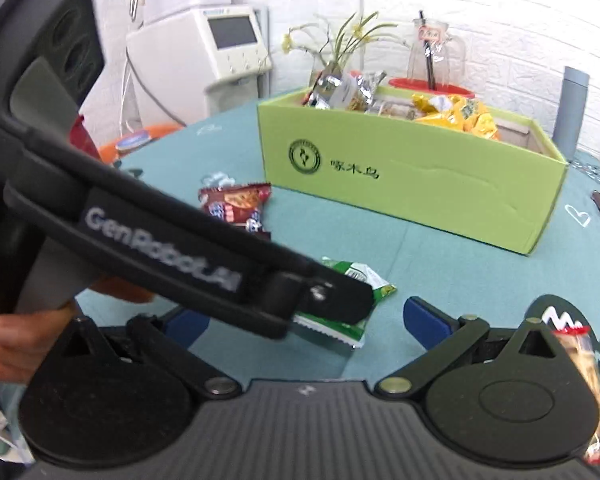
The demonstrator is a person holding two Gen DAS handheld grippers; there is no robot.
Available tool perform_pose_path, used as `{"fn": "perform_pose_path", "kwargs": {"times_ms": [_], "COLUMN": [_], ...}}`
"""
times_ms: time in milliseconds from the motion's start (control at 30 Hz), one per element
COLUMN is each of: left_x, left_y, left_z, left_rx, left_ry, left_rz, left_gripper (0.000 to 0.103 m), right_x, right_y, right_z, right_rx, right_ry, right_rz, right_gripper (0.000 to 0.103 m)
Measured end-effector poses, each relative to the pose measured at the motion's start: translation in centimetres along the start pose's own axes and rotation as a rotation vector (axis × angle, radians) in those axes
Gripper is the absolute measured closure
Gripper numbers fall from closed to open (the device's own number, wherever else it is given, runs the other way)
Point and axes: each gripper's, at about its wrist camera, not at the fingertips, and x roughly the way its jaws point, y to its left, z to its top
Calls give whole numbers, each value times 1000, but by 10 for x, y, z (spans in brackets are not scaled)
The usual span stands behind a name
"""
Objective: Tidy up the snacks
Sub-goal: 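Close the left tool on the green snack bag, then carry the green snack bag into the green box and open the left tool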
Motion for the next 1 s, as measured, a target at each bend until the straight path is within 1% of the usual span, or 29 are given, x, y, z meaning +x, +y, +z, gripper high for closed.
{"fn": "perform_pose_path", "kwargs": {"times_ms": [33,67,100,133,167,200,233,300,400,467,600,667,767,867,933,1000], "left_x": [4,9,13,13,14,14,11,0,-17,-28,-40,-38,-22,8,29,47], "left_y": [2,4,6,6,6,7,7,8,6,4,6,12,28,48,61,71], "left_z": [0,0,0,-2,-4,-5,-6,-4,9,24,72,102,140,168,178,179], "left_rx": [-11,-22,-31,-24,-20,-25,-32,-44,-53,-35,-16,-3,-18,-35,-51,-62], "left_ry": [13,27,40,31,44,54,51,24,-28,-72,-160,-194,-198,-169,-143,-125], "left_rz": [-6,-12,-17,-22,-37,-48,-51,-61,-77,-77,-56,-39,-35,-32,-8,8], "left_gripper": [41,46,53,59,80,89,91,94,94,94,95,95,95,95,95,88], "right_x": [3,7,11,15,19,18,15,9,-2,-3,5,18,48,83,107,129], "right_y": [-1,-1,-1,-3,1,1,1,2,7,6,-6,-15,-32,-52,-65,-75], "right_z": [0,0,0,0,3,7,9,11,23,40,88,114,146,162,165,161], "right_rx": [0,-3,-6,-1,-17,-26,-21,-26,-62,-95,-151,-167,-167,-155,-133,-108], "right_ry": [10,19,28,43,27,27,31,5,-50,-94,-163,-183,-181,-147,-106,-58], "right_rz": [3,10,19,26,9,-6,-3,5,-24,-32,-50,-61,-70,-79,-66,-50], "right_gripper": [1,2,3,13,31,37,39,39,39,38,37,35,32,32,33,31]}}
